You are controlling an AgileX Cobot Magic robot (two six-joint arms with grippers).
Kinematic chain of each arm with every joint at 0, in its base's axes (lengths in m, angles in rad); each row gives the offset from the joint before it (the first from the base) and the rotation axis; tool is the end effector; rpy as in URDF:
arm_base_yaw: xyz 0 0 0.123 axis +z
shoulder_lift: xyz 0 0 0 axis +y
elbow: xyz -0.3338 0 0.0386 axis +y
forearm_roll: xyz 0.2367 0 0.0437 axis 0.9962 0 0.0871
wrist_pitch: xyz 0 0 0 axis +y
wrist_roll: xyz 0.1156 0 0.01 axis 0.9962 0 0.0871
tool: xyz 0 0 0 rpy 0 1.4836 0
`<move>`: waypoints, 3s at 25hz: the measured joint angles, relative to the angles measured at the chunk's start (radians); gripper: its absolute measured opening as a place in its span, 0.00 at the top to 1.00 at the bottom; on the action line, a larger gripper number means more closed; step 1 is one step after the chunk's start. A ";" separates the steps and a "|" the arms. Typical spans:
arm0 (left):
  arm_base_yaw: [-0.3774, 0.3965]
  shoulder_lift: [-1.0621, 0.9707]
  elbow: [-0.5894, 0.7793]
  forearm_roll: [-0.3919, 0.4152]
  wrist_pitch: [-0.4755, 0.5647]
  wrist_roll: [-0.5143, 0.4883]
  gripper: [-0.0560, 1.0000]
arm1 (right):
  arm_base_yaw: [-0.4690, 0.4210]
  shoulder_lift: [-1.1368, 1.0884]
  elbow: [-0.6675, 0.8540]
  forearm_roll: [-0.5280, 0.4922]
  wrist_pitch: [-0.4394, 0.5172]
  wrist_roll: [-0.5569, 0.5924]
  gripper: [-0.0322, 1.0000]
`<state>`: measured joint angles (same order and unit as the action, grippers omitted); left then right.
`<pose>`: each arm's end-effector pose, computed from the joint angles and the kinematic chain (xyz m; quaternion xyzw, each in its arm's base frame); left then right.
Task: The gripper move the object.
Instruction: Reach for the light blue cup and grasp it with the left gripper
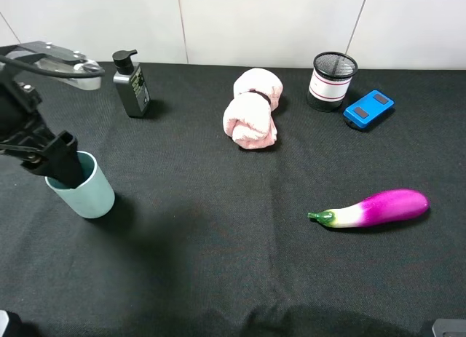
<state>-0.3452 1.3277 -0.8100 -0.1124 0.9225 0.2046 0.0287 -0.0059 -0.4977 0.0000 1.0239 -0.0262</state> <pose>0.1938 -0.0807 0.2643 0.2417 0.9631 -0.0557 0.1049 -0.0425 -0.0012 0.2633 -0.0231 0.8422 0.0007 0.5387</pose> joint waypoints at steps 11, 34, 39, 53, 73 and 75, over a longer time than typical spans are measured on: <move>-0.103 0.000 0.000 0.049 -0.027 -0.014 0.08 | 0.000 0.000 0.000 0.000 0.000 0.000 0.30; -0.243 0.147 0.000 0.145 -0.023 -0.108 0.09 | 0.000 0.000 0.000 0.000 0.000 0.000 0.30; -0.246 0.235 0.000 0.147 -0.073 -0.106 0.10 | 0.000 0.000 0.000 0.000 0.000 0.000 0.30; -0.246 0.380 0.007 0.151 -0.188 -0.044 0.15 | 0.000 0.000 0.000 0.000 0.000 0.000 0.30; -0.246 0.386 0.018 0.154 -0.195 -0.037 0.60 | 0.000 0.000 0.000 0.000 0.000 0.000 0.30; -0.246 0.386 0.018 0.154 -0.194 -0.037 0.67 | 0.000 0.000 0.000 0.000 0.000 0.000 0.30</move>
<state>-0.5911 1.7141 -0.7916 0.0414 0.7281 0.1679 0.0287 -0.0059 -0.4977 0.0000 1.0239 -0.0262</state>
